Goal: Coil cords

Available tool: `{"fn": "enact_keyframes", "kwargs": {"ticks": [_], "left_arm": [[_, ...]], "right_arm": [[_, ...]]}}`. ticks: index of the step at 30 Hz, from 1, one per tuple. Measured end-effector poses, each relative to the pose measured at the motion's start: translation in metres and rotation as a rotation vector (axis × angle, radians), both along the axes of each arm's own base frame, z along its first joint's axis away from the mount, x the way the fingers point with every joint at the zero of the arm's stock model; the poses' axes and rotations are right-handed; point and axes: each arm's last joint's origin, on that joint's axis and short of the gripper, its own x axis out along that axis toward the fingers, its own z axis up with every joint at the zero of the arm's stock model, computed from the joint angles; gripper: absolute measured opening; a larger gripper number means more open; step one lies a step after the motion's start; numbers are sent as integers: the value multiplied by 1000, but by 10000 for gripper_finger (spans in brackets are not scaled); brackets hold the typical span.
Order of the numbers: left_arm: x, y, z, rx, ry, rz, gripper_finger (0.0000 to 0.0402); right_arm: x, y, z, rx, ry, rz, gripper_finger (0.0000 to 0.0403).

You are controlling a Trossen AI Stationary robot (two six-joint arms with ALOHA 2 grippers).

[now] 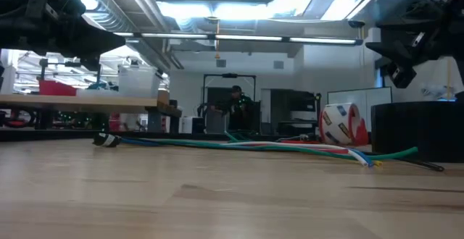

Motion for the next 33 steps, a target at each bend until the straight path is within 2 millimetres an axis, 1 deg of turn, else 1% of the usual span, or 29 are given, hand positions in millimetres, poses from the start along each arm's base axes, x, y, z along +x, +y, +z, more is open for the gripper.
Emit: {"fn": "enact_keyframes", "kwargs": {"ticks": [31, 33], "left_arm": [[0, 0, 0, 0, -1, 0, 4], [0, 0, 0, 0, 0, 0, 4]], "right_arm": [[0, 0, 0, 0, 0, 0, 172], [0, 0, 0, -28, -1, -8, 172]]}}
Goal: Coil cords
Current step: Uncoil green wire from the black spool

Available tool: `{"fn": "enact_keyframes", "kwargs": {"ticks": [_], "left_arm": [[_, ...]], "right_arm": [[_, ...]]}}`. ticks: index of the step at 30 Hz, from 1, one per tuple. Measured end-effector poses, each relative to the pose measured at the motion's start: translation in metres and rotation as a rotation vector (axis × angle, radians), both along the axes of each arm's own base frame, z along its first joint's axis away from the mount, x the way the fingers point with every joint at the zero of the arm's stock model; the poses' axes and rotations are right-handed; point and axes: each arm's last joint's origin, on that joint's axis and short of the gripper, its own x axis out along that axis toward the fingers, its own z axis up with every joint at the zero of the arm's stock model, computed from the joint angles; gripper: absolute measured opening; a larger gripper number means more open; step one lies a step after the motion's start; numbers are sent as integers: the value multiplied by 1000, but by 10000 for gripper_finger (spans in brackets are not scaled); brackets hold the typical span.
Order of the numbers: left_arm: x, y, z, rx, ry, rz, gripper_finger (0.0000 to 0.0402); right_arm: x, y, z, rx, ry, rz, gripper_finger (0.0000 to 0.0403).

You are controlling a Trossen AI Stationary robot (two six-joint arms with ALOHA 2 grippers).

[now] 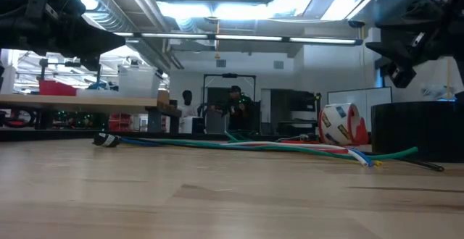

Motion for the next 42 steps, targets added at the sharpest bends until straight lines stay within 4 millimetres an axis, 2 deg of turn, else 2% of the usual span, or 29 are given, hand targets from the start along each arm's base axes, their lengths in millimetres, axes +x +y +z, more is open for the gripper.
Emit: {"fn": "enact_keyframes", "kwargs": {"ticks": [9, 13, 18, 22, 27, 30, 36, 42], "left_arm": [[0, 0, 0, 0, -1, 0, 4], [0, 0, 0, -92, -22, 0, 4], [-1, 0, 10, -124, -126, -3, 4], [-2, 0, 16, -222, -205, -14, 4], [-1, 2, 15, -353, -225, 20, 4], [1, 3, 17, -363, -251, 54, 4], [3, 5, 24, -243, -295, 104, 4], [11, 6, 15, -420, -231, 107, 4]], "right_arm": [[0, -1, 0, -47, 0, -27, 172], [0, -1, 0, -47, -1, -27, 172], [0, -1, 2, -41, -23, -39, 172], [-1, -3, 8, 47, -82, -103, 172], [-3, -7, 15, 193, -178, -222, 172], [-3, -8, 16, 240, -194, -247, 172], [-3, -8, 15, 259, -184, -257, 172], [-2, -8, 10, 309, -143, -250, 172]]}}
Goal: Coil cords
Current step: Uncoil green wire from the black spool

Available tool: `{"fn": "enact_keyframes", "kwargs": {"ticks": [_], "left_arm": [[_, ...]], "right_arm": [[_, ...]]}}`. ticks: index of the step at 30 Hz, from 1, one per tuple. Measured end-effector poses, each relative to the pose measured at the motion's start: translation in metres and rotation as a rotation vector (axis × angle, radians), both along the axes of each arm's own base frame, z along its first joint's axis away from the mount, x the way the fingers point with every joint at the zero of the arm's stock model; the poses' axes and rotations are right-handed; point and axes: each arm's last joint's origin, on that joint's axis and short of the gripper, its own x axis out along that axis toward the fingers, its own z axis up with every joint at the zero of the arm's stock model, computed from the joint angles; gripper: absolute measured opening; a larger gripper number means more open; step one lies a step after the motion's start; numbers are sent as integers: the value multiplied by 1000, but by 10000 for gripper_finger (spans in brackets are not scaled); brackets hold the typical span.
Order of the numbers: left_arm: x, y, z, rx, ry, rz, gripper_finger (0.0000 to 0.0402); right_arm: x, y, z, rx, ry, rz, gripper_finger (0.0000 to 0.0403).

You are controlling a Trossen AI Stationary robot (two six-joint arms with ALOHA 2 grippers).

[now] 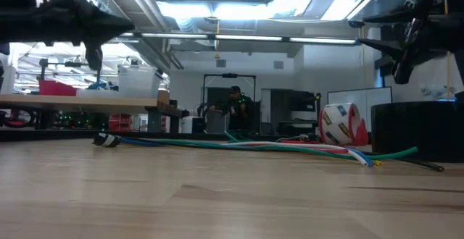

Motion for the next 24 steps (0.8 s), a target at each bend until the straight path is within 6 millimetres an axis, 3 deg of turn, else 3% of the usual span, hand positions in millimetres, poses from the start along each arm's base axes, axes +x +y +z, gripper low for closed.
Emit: {"fn": "enact_keyframes", "kwargs": {"ticks": [9, 12, 24], "left_arm": [[20, 5, -21, -207, 155, 52, 4], [30, 7, -18, -208, 180, 53, 4], [76, 19, 3, 174, 372, 135, 4]], "right_arm": [[5, -1, -12, 182, 92, 3, 172], [7, -1, -13, 187, 104, -20, 172], [9, -2, -13, 187, 104, -30, 172]]}}
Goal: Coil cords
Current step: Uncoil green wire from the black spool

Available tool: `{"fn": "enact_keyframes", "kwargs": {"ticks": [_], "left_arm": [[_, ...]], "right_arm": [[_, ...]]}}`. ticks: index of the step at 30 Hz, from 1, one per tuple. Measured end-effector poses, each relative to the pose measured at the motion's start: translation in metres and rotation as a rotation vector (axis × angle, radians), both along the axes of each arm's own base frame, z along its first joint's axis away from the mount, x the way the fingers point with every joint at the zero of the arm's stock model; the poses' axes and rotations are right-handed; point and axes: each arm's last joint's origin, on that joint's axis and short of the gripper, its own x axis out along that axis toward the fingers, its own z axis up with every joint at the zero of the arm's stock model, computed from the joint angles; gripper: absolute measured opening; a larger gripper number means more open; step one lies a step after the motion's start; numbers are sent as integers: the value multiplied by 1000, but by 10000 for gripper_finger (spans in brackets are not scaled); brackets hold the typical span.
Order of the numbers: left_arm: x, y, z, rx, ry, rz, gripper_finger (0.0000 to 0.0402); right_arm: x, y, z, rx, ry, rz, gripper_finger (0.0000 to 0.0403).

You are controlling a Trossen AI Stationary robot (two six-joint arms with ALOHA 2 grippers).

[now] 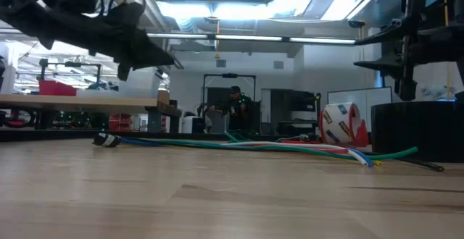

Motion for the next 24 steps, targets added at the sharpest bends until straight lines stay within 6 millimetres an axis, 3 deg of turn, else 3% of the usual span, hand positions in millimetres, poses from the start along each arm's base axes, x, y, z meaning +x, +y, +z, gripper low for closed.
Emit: {"fn": "enact_keyframes", "kwargs": {"ticks": [4, 8, 13, 18, 24], "left_arm": [[8, 1, 0, -36, -2, -11, 4], [12, 1, -10, -179, 29, -1, 11], [18, 2, -19, -278, 104, 25, 73], [28, 4, -15, -254, 107, 20, 139], [46, 18, -11, -294, 25, 88, 159]], "right_arm": [[0, 0, 0, 0, 0, 0, 172], [0, 0, 0, 0, 0, 0, 172], [0, 0, 0, 0, 0, 7, 172], [0, 1, 0, 0, 0, 26, 172], [0, 0, 0, 0, 0, -1, 172]]}}
